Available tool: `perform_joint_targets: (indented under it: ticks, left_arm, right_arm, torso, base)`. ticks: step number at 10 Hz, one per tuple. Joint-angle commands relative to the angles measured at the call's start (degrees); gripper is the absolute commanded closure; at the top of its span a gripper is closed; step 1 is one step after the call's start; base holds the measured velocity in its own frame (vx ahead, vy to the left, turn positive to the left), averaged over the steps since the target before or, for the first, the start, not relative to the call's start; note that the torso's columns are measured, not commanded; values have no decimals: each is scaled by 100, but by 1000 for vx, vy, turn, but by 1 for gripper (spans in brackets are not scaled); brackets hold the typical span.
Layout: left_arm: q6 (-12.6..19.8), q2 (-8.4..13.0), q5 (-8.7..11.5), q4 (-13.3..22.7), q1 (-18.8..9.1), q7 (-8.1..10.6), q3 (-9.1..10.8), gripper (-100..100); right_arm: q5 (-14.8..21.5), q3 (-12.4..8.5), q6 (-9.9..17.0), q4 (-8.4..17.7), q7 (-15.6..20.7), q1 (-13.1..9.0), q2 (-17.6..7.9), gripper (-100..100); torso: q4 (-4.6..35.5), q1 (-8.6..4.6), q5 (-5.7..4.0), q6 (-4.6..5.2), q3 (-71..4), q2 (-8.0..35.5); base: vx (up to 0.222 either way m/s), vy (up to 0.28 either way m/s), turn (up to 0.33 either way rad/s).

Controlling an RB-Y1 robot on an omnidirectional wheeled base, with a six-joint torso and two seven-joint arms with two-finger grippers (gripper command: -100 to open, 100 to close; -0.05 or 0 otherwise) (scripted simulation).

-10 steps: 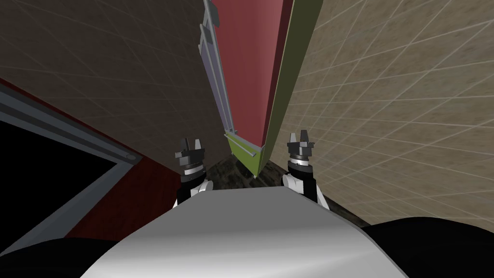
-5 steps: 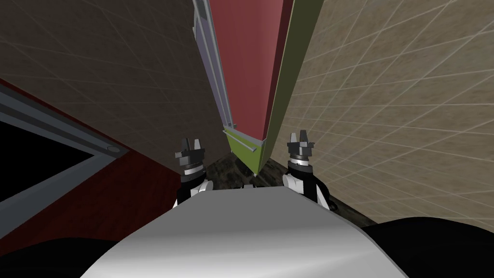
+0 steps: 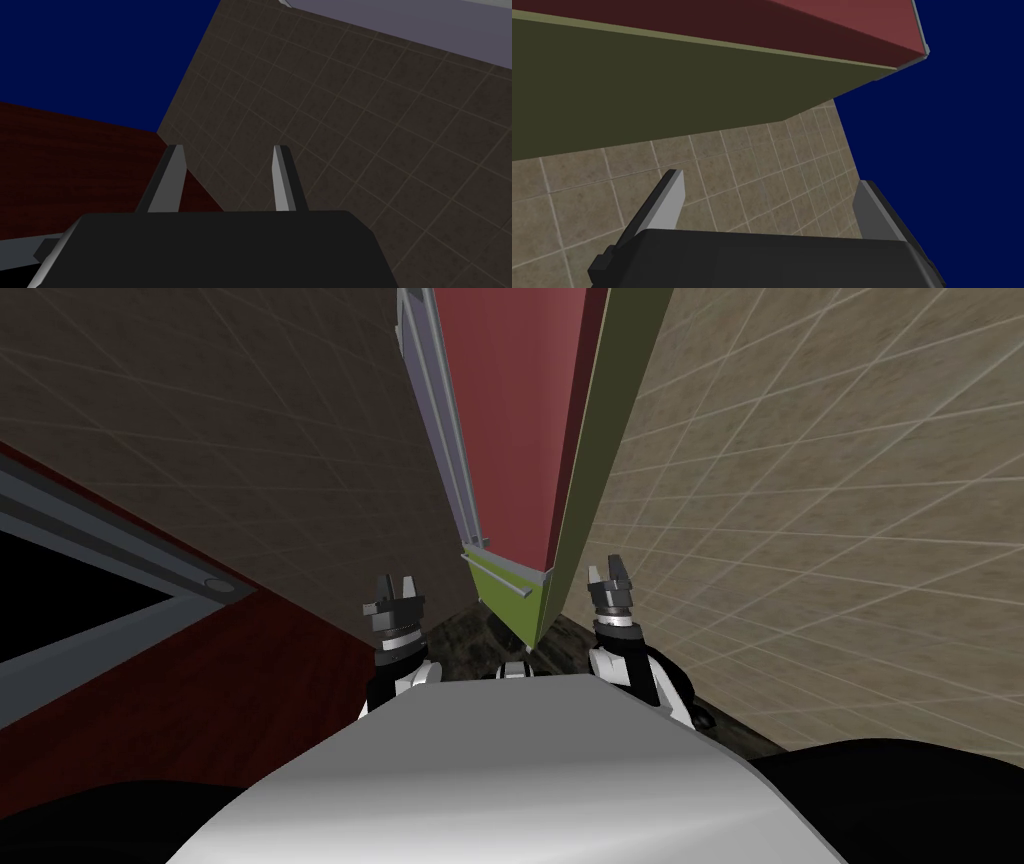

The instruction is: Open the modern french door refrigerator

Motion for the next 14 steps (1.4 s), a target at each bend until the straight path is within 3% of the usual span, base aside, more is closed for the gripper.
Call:
perform_joint_targets:
  ticks: [1, 4, 6, 7, 9, 10, 12, 13, 14]
  left_arm:
    - [0, 0, 0, 0, 0, 0, 0, 0]
    - [0, 0, 0, 0, 0, 0, 0, 0]
    - [0, 0, 0, 0, 0, 0, 0, 0]
    - [0, 0, 0, 0, 0, 0, 0, 0]
    - [0, 0, 0, 0, 0, 0, 0, 0]
    - [0, 0, 0, 0, 0, 0, 0, 0]
    - [0, 0, 0, 0, 0, 0, 0, 0]
    - [0, 0, 0, 0, 0, 0, 0, 0]
    - [0, 0, 0, 0, 0, 0, 0, 0]
  right_arm:
    - [416, -23, 129, 89, -27, -53, -219, -100]
    - [961, -51, 492, 236, -75, -202, -521, -100]
    - [1262, -51, 492, 236, -75, -202, -521, -100]
    - [1459, -67, 701, 322, -105, -285, -649, -100]
    - [1763, -67, 701, 322, -105, -285, -649, -100]
    - [1954, -84, 925, 415, -139, -374, -761, -100]
    - [2307, -84, 925, 415, -139, -374, -761, -100]
    - [2478, -102, 1161, 515, -176, -467, -858, -100]
    - [2656, -102, 1161, 515, -176, -467, -858, -100]
  torso:
    - [2, 3, 2, -1, 0, 2]
    - [3, -1, 0, 0, 0, 3]
    - [3, -1, 0, -1, 0, 3]
    - [3, 4, 1, 0, 0, 3]
    - [2, -2, 0, -1, -1, 2]
    - [3, 2, 1, 0, 0, 3]
    - [2, -3, 0, -1, -1, 1]
    - [2, 1, 1, 0, 0, 3]
    - [2, -2, 0, -2, -1, 1]
  base:
    - [7, -18, 24]
    - [7, -25, 39]
    - [4, -20, 17]
    - [8, -23, 58]
    - [4, -20, 18]
    - [5, -22, 67]
    - [6, -21, 18]
    - [7, -25, 53]
    - [7, -28, 57]
